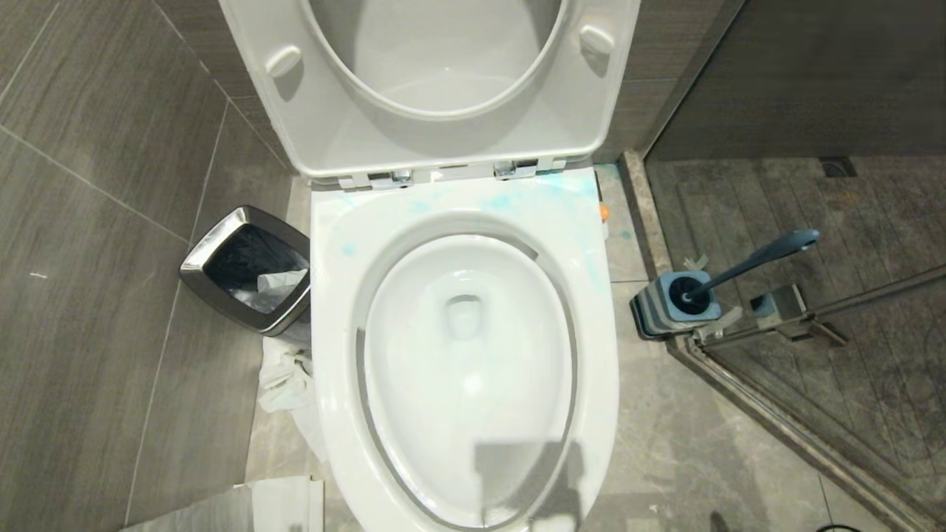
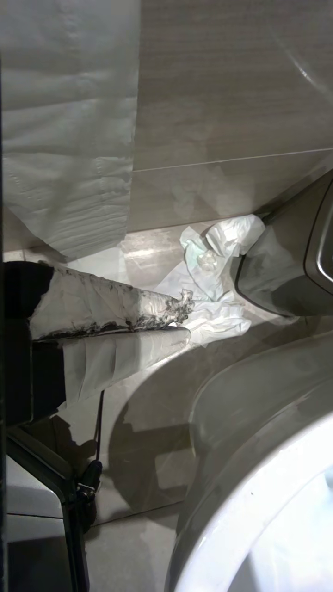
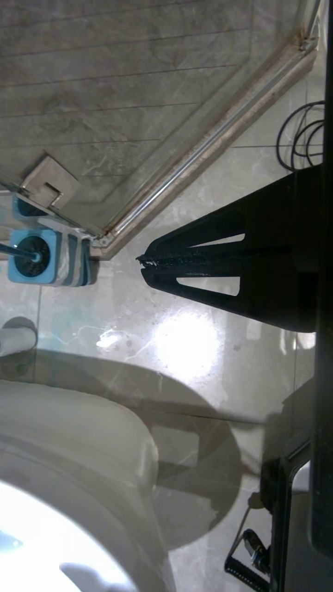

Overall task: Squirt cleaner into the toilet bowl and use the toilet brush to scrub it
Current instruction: Pour in the cleaning agent

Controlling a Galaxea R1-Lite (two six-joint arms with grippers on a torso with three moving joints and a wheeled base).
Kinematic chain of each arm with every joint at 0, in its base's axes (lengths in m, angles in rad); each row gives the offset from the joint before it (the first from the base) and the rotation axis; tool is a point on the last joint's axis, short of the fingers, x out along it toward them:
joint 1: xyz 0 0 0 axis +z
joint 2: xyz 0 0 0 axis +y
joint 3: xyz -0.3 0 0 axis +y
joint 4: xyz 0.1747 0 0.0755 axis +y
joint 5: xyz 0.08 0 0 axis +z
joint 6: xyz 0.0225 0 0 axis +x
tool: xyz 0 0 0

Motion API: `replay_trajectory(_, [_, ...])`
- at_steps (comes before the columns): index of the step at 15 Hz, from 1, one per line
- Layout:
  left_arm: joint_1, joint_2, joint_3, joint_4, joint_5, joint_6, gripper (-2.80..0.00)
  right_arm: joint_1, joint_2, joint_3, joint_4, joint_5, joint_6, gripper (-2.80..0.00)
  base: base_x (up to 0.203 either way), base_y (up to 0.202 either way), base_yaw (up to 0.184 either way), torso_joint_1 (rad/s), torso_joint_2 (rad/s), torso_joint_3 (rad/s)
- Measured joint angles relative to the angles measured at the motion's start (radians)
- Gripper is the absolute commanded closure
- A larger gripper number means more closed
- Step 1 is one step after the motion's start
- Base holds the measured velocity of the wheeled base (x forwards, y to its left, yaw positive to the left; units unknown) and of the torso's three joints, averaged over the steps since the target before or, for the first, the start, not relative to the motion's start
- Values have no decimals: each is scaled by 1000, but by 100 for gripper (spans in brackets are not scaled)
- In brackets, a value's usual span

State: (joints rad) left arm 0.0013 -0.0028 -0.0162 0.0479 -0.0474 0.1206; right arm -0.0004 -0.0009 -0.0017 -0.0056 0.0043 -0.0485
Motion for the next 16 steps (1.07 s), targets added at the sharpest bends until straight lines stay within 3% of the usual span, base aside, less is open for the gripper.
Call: replay_trajectory(16, [0, 1, -1, 1, 0, 0, 0, 0, 0, 0, 0, 0, 0, 0, 0, 0, 0, 2, 2, -197])
